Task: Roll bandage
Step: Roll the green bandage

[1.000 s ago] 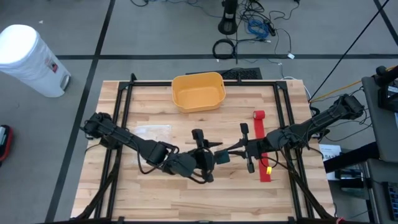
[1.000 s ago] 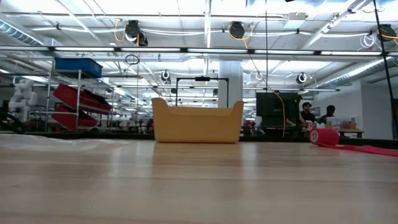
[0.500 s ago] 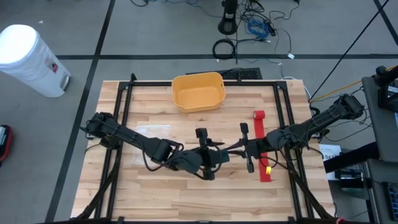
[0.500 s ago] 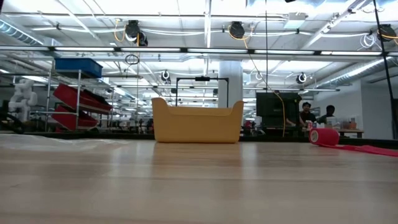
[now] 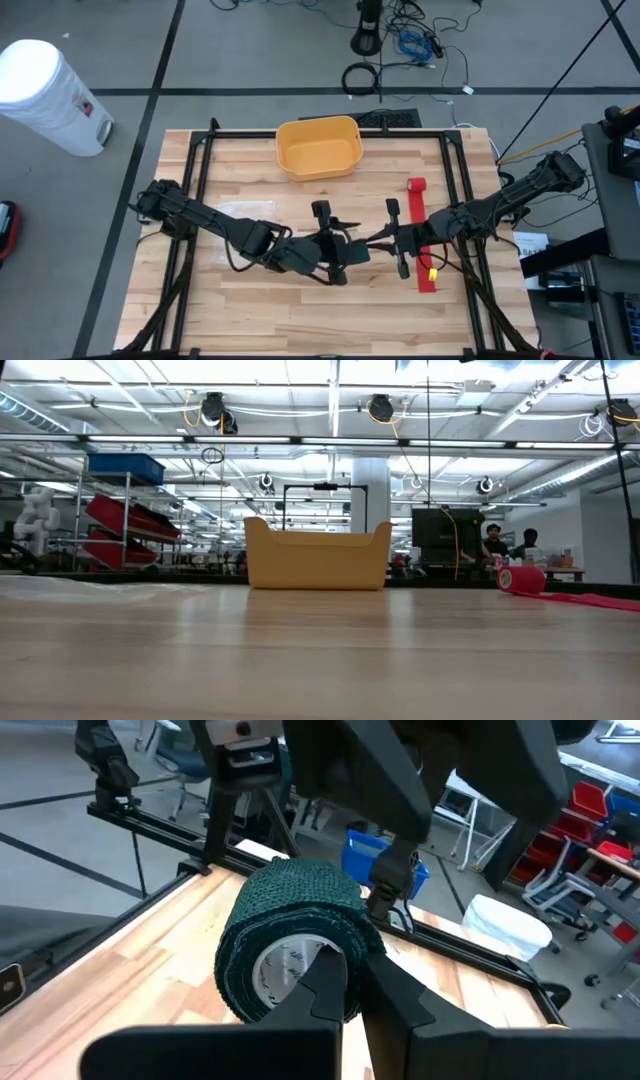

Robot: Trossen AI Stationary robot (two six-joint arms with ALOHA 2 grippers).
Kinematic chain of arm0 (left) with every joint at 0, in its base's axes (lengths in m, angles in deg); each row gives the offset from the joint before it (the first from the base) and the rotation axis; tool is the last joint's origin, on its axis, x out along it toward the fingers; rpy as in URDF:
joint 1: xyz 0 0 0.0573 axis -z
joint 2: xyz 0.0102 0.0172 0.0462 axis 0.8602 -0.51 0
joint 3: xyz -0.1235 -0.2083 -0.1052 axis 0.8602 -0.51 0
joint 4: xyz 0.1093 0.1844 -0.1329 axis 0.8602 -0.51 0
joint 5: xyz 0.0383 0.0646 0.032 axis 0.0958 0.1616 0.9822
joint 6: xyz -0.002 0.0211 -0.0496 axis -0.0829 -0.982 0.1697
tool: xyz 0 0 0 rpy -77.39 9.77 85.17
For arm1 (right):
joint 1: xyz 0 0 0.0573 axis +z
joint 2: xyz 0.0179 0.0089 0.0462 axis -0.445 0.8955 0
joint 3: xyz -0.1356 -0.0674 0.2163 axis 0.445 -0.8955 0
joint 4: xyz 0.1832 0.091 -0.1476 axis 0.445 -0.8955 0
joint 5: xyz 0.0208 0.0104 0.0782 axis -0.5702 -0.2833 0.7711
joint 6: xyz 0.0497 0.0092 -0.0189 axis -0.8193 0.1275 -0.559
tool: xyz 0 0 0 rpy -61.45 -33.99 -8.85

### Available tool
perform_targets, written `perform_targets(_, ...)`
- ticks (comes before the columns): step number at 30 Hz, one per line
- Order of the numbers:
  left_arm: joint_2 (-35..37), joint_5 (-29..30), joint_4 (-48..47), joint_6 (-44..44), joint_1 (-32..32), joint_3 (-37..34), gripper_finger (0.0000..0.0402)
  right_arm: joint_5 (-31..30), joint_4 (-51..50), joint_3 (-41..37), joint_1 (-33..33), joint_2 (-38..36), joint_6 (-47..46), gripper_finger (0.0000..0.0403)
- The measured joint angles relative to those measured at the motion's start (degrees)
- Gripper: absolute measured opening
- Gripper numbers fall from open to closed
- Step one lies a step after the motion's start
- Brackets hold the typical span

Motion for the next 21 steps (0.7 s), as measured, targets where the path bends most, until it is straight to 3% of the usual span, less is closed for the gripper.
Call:
perform_targets(4,-0.34,-3.96,-0.03,0.52,0.20,0.05,0.0173,-0.08,0.15,0.00,0.00,0.00,0.00,0.0011)
perform_targets(15,-2.38,-3.75,-0.71,0.54,-1.33,0.09,0.0173,-0.55,-0.21,0.02,-0.06,0.00,-0.01,0.0011)
perform_targets(21,-2.04,6.41,-4.37,-1.34,-2.09,0.09,0.0173,0.11,0.02,0.07,0.05,0.02,-0.17,0.0011)
